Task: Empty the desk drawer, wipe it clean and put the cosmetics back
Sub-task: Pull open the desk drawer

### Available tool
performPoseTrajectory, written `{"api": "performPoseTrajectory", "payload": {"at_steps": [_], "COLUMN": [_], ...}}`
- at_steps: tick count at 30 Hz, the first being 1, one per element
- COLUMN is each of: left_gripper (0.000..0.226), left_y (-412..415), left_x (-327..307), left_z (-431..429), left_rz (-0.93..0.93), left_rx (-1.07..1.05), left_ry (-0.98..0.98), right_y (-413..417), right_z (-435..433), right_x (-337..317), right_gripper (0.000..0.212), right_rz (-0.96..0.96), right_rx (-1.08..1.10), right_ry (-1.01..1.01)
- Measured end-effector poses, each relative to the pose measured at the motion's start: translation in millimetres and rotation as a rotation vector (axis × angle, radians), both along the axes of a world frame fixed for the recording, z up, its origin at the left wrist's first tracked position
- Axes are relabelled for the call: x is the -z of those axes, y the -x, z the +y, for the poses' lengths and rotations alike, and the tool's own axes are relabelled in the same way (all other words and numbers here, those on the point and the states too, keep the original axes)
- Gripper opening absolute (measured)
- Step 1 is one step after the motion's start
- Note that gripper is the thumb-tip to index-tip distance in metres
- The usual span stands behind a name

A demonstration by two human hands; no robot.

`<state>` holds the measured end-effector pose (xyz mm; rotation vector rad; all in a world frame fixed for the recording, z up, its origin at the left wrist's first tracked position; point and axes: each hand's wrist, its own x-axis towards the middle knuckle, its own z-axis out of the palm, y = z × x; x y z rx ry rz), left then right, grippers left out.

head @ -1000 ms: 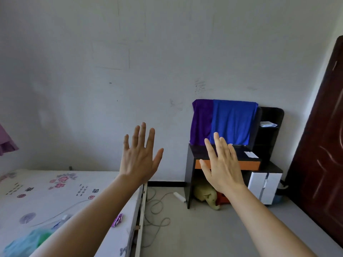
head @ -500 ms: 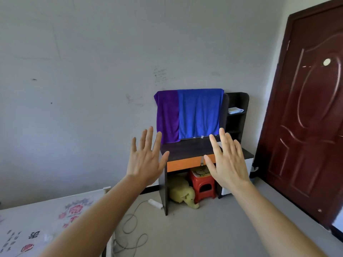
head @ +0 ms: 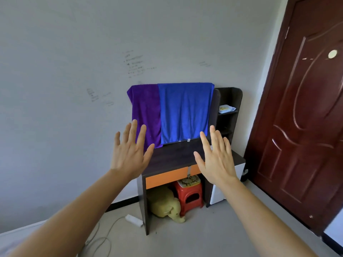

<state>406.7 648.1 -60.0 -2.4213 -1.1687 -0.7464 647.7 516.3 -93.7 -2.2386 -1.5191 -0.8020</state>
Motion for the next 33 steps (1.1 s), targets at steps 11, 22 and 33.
{"api": "performPoseTrajectory", "payload": {"at_steps": [11,22,33], "left_gripper": [0.072,0.070,0.068], "left_y": [-203.6,-459.1,-577.7], "left_x": [27.9,78.0,107.2], "left_z": [183.5,257.1,381.1], "left_rz": [-0.029,0.119,0.150], "left_rx": [0.252,0.428,0.322], "left_ry": [0.149,0.133,0.190], "right_y": [-154.7,-369.4,-529.3], "right_z": [127.9,178.6,342.8], "right_x": [10.6,62.1,88.0], "right_gripper": [0.069,0.070,0.072], "right_rz": [-0.067,0.045,0.141], "right_rx": [0.231,0.405,0.246], "right_ry": [0.049,0.063,0.165]}}
